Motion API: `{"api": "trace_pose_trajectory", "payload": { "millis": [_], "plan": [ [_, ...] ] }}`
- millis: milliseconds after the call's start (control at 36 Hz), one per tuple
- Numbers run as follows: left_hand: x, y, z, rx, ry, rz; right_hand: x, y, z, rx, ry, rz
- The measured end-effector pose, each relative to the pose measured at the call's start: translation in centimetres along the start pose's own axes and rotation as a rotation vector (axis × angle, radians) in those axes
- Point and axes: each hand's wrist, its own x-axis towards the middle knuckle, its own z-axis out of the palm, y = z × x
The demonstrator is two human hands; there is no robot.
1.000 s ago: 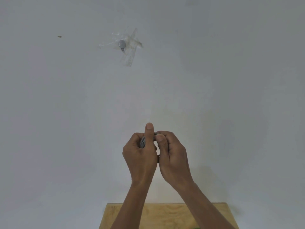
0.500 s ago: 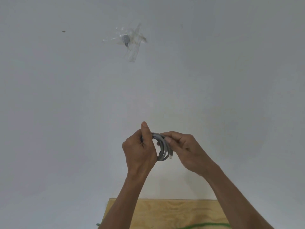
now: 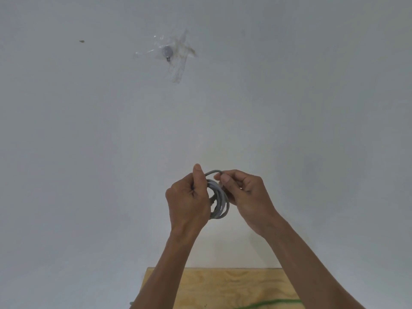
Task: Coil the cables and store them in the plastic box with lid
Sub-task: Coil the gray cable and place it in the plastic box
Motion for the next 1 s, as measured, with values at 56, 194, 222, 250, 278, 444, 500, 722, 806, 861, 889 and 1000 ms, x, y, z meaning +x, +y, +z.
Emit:
{"api": "trace_pose_trajectory", "payload": {
  "millis": [56,194,222,250,278,444,500,722,806,861,889,1000],
  "plan": [
    [0.0,0.0,-0.1,-0.017,-0.026,-0.015,0.1,0.1,0.1,0.096,-0.034,0.070],
    [0.0,-0.6,-0.3,-0.061,-0.076,-0.066,0.0,0.3,0.3,0.247,-0.111,0.241],
    [-0.1,-0.8,-0.4,-0.057,-0.093,-0.069,-0.1,0.4,0.4,0.257,-0.125,0.274],
    [-0.2,-0.9,-0.4,-0.055,-0.109,-0.073,-0.2,0.6,0.4,0.260,-0.138,0.305],
    [-0.2,-1.0,-0.4,-0.059,-0.116,-0.080,-0.3,0.6,0.5,0.261,-0.158,0.334],
    [0.1,-1.6,-0.5,-0.098,-0.072,-0.078,-0.9,0.8,1.1,0.302,-0.229,0.365],
    [0.2,-1.6,-0.4,-0.078,-0.036,-0.060,-1.0,0.8,1.1,0.284,-0.224,0.345],
    [0.4,-2.5,-0.1,-0.004,0.031,-0.050,-2.2,0.3,0.7,0.047,-0.380,0.179],
    [0.5,-2.7,0.2,-0.011,0.037,-0.108,-2.7,0.0,1.4,-0.218,-0.315,0.006],
    [0.6,-2.8,0.1,-0.030,0.037,-0.122,-3.0,0.2,1.9,-0.280,-0.266,-0.074],
    [0.7,-2.8,0.0,-0.037,0.042,-0.119,-3.2,0.3,2.1,-0.298,-0.248,-0.097],
    [1.0,-3.1,-0.5,-0.027,0.068,-0.124,-3.7,0.6,2.4,-0.314,-0.182,-0.134]
  ]
}}
